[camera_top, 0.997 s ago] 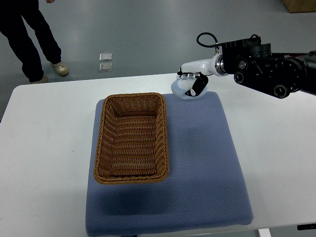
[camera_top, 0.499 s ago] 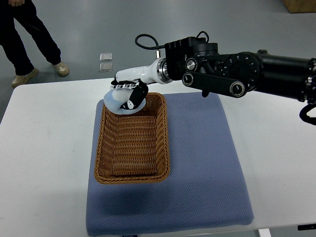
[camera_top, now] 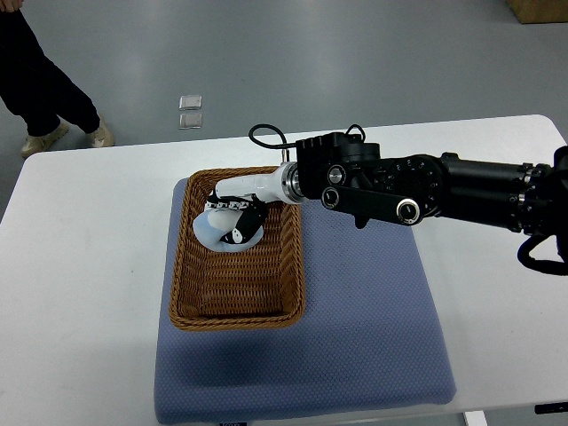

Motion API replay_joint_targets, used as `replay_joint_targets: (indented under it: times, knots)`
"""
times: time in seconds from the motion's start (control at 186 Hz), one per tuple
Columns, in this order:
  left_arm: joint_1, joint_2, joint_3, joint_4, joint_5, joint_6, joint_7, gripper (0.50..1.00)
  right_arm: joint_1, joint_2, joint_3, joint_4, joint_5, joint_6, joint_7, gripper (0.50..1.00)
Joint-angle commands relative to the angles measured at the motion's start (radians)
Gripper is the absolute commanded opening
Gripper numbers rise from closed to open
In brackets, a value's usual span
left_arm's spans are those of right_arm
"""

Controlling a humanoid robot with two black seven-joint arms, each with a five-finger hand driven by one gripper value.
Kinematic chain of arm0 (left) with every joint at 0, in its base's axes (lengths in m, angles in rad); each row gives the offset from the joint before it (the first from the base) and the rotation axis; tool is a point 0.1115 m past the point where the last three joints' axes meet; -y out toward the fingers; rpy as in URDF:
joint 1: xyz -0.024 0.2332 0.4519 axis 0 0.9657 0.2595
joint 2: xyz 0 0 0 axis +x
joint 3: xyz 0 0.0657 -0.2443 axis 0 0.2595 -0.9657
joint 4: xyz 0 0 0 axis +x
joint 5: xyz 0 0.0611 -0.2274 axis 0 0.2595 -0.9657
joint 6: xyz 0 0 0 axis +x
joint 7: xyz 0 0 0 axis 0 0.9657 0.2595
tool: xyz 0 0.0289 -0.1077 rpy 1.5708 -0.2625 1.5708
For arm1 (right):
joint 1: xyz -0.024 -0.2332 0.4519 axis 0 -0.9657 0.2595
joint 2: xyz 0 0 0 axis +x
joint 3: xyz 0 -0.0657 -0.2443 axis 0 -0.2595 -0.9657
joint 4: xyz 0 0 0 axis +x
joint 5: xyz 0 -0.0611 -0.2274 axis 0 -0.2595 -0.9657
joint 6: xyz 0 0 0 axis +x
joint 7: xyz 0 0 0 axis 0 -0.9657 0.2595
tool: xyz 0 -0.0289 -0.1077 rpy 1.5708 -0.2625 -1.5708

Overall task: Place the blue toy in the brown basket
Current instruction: 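Lift the toy and carry it over the wicker basket, then lower the toy into the basket and open the right hand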

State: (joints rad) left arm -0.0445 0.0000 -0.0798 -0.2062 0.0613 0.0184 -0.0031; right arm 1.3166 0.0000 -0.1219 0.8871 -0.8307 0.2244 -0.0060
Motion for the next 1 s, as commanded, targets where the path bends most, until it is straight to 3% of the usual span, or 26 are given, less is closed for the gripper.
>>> replay_joint_targets:
  times: [0.0, 0.279, 0.525, 0.992]
  knots:
    - [0.000, 0.000, 0.002, 0.001, 0.000, 0.000, 0.000, 1.000, -0.031, 0.000, 0.001, -0.004, 0.001, -0.023, 0.000, 0.584]
    - [0.000, 0.000, 0.002, 0.002, -0.001, 0.000, 0.000, 1.000, -0.079, 0.000, 0.001, -0.025, -0.008, -0.056, -0.002, 0.613]
    - [0.000, 0.000, 0.002, 0.002, 0.000, 0.000, 0.000, 1.000, -0.083, 0.000, 0.001, -0.027, -0.008, -0.057, 0.001, 0.750]
    - [0.000, 0.000, 0.000, 0.002, -0.001, 0.000, 0.000, 1.000, -0.068, 0.000, 0.045, -0.027, 0.001, -0.046, 0.004, 0.809]
